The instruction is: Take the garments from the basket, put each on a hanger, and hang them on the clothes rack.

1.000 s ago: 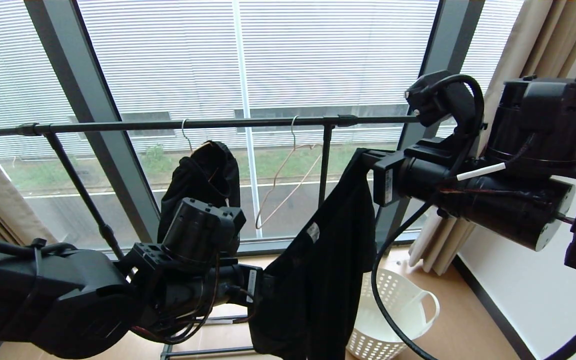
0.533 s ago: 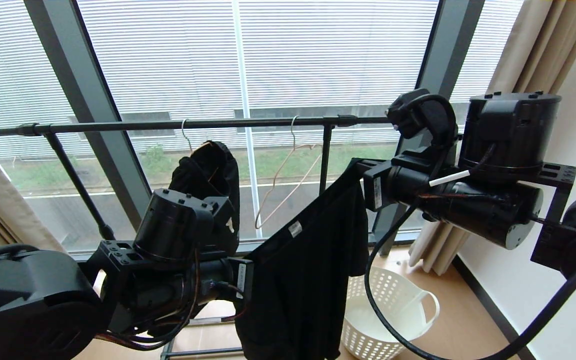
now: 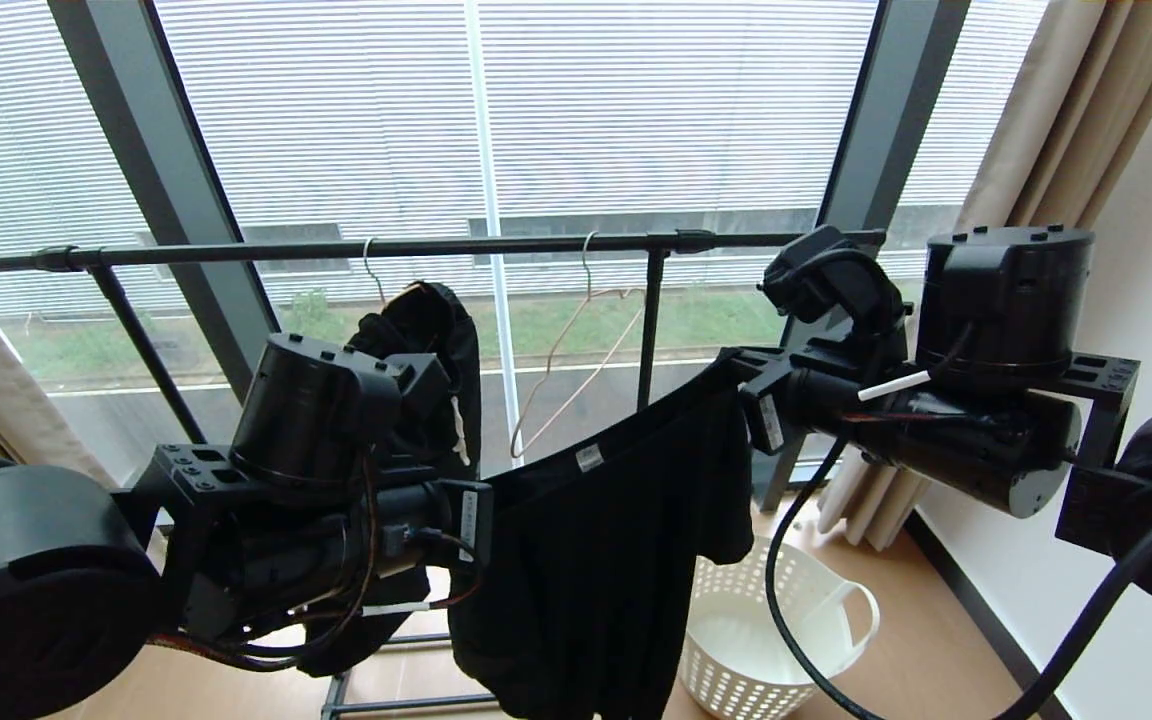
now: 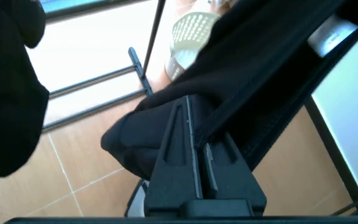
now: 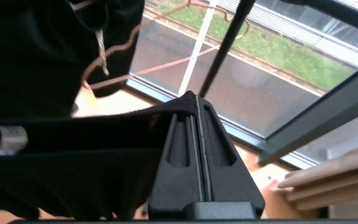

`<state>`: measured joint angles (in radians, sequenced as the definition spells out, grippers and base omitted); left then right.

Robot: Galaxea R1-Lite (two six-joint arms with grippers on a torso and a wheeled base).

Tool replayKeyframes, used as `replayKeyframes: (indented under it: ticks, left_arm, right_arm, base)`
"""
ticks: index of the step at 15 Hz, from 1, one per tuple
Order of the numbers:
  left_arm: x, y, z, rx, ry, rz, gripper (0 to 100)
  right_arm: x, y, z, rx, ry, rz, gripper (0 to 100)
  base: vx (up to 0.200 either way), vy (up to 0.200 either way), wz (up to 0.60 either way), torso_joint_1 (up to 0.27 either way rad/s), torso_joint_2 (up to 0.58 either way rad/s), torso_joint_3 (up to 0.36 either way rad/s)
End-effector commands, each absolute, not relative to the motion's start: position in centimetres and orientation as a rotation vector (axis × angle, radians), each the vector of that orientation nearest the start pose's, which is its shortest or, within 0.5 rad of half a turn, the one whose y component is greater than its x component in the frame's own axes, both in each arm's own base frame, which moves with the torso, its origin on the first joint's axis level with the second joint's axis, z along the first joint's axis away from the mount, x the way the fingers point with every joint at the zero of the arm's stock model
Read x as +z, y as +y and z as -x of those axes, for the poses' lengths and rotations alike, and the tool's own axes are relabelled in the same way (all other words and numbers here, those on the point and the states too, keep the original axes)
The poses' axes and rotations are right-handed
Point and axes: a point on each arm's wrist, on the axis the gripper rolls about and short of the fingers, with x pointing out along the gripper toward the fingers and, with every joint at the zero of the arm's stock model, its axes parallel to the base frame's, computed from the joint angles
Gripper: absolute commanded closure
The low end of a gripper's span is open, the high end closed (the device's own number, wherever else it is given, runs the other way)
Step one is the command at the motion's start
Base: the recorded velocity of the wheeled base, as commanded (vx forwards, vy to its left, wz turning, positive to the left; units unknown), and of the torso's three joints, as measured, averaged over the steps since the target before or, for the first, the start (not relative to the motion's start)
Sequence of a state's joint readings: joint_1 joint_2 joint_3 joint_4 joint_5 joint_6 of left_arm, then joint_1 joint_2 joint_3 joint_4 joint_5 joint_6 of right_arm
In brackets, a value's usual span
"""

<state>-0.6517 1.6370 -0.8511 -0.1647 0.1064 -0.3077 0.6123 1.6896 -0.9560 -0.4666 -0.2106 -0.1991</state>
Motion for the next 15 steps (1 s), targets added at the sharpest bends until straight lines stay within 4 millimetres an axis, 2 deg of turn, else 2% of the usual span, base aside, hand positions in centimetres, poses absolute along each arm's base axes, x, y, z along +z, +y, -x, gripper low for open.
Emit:
replayKeyframes:
  ticks: [1,4,7,10,13,15]
  left_arm:
    - [19.0,-16.8,-22.8,-0.421,0.632,0.060,100]
    - [21.9,-16.5,-22.9,-0.382,0.717,-0.016,100]
    - [22.0,-16.6,-23.2,-0.373,0.760,-0.048,100]
    - [22.1,-16.9,-25.3,-0.359,0.744,-0.054,100]
    - [22.8,-17.8,-27.4,-0.370,0.704,-0.072,100]
    - [23.3,-18.9,-29.0,-0.379,0.672,-0.071,100]
  right_arm:
    - [21.0,17.3,-25.4,0.427,0.205,0.316,100]
    - [21.7,16.5,-24.1,0.473,0.181,0.322,100]
    - [21.6,15.9,-23.3,0.483,0.186,0.324,100]
    - [21.3,15.6,-22.3,0.504,0.182,0.376,100]
    - [21.0,15.9,-19.9,0.619,0.167,0.412,100]
    - [20.6,17.1,-18.1,0.709,0.163,0.424,100]
  base:
    - [0.000,0.000,0.00,0.000,0.00,0.000]
    - [0.000,0.000,0.00,0.000,0.00,0.000]
    - [0.000,0.000,0.00,0.000,0.00,0.000]
    - [0.000,0.000,0.00,0.000,0.00,0.000]
    - [0.000,0.000,0.00,0.000,0.00,0.000]
    - [0.000,0.000,0.00,0.000,0.00,0.000]
